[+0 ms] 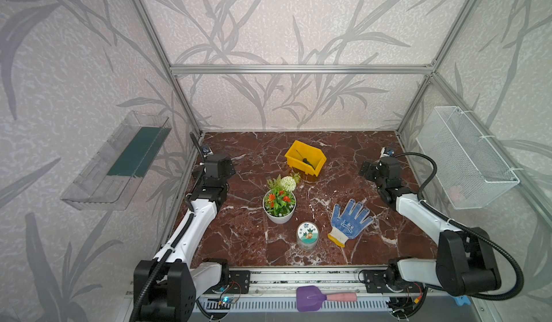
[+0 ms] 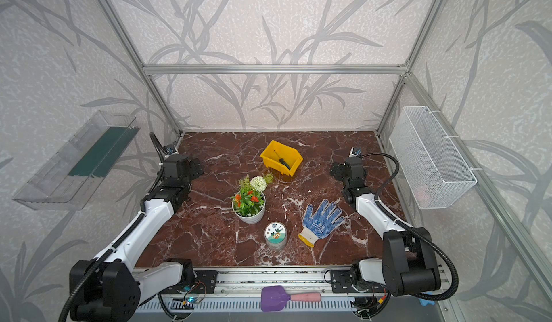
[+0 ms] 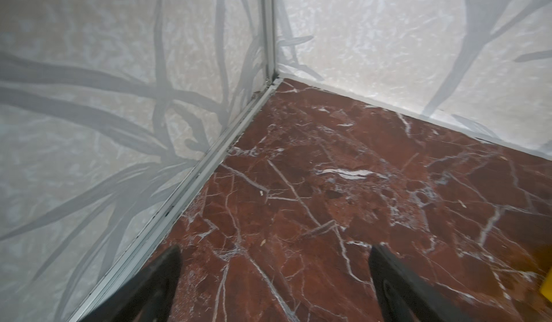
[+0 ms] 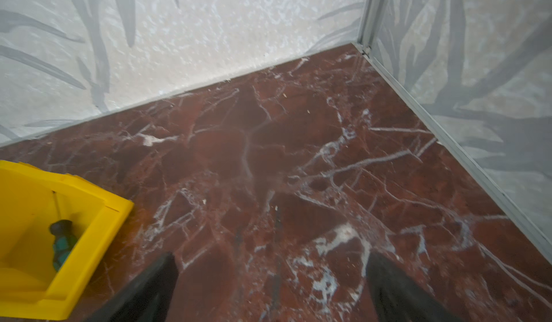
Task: Put the screwdriver in the bin
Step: Reset both arms
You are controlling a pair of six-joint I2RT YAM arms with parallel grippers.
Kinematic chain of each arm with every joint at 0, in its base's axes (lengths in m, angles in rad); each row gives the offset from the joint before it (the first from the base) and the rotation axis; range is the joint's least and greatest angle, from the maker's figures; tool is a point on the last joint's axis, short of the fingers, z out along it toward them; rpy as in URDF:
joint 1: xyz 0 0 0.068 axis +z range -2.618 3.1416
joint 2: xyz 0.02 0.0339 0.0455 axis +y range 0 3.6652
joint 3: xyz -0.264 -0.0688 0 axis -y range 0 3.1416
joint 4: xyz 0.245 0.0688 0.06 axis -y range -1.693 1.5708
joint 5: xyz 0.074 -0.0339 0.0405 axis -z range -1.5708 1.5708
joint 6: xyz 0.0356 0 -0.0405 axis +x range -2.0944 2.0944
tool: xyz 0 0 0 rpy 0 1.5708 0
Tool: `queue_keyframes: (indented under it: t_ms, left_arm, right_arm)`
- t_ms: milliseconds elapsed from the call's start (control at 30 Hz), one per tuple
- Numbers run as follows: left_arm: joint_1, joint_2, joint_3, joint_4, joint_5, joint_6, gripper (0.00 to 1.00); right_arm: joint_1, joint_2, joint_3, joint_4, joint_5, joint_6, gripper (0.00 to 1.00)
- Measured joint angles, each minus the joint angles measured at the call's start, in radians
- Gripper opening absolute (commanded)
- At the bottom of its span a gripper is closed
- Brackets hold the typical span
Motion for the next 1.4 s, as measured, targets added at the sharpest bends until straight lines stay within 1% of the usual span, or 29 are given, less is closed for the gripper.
queue_keyframes:
  t_ms: [100, 233, 433, 567, 667, 833, 1000, 1167, 1233, 1300, 1400]
  left_arm:
    - [0.002, 0.027, -0.071, 0.074, -0.070, -0.021, 0.99]
    - [0.002, 0.092, -0.129, 0.135, -0.167, -0.054, 0.99]
    - [0.002, 0.203, -0.145, 0.182, -0.329, -0.114, 0.99]
    - [0.002, 0.266, -0.153, 0.240, -0.422, -0.119, 0.99]
    - [0.002, 0.312, -0.169, 0.309, -0.464, -0.114, 0.99]
    - [-0.011, 0.375, -0.174, 0.411, -0.507, -0.090, 0.99]
    - [-0.038, 0.385, -0.181, 0.484, -0.550, -0.066, 0.99]
    - [-0.052, 0.363, -0.265, 0.619, -0.555, -0.023, 0.99]
    - [-0.057, 0.363, -0.300, 0.682, -0.541, 0.011, 0.99]
    - [-0.067, 0.363, -0.334, 0.763, -0.502, 0.063, 0.99]
    - [-0.094, 0.373, -0.364, 0.874, -0.400, 0.156, 0.99]
  right_arm:
    - [0.000, -0.016, -0.066, 0.027, 0.058, 0.003, 0.99]
    - [0.000, -0.031, -0.127, 0.039, 0.131, -0.001, 0.99]
    - [0.000, -0.056, -0.145, 0.069, 0.217, -0.027, 0.99]
    - [0.000, -0.050, -0.164, 0.109, 0.249, -0.051, 0.99]
    - [0.000, -0.019, -0.164, 0.134, 0.265, -0.062, 0.99]
    - [0.000, 0.026, -0.165, 0.171, 0.276, -0.072, 0.99]
    - [0.008, 0.067, -0.206, 0.270, 0.277, -0.093, 0.99]
    - [0.026, 0.072, -0.256, 0.328, 0.275, -0.122, 0.99]
    - [0.036, 0.072, -0.260, 0.357, 0.277, -0.136, 0.99]
    - [0.051, 0.072, -0.268, 0.394, 0.283, -0.153, 0.99]
    - [0.071, 0.072, -0.288, 0.439, 0.287, -0.177, 0.99]
